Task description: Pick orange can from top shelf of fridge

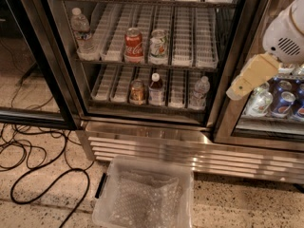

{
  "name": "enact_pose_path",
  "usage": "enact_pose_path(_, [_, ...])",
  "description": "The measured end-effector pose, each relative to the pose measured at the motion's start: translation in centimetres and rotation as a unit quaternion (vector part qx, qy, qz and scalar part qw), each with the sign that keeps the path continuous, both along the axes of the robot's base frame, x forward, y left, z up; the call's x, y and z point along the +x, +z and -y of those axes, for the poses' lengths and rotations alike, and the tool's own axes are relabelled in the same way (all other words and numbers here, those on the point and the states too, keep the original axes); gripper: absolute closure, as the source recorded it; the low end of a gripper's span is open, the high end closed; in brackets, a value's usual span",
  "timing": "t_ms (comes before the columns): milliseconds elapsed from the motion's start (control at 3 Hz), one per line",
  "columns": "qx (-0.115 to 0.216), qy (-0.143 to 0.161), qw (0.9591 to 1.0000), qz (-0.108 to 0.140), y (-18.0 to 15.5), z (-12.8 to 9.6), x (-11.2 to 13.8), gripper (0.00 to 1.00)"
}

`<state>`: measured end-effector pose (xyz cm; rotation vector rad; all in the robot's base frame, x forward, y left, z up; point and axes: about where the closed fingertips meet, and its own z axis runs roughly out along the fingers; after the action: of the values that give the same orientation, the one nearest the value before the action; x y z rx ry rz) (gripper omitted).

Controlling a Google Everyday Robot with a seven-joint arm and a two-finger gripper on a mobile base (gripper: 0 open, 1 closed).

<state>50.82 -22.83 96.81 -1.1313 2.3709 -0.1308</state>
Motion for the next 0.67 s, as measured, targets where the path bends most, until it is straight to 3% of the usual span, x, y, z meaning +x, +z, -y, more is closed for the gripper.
enact_pose_path(667, [0.013, -0.007, 0.9999, 0.006, 0.17, -0.31, 0.13, 0.0])
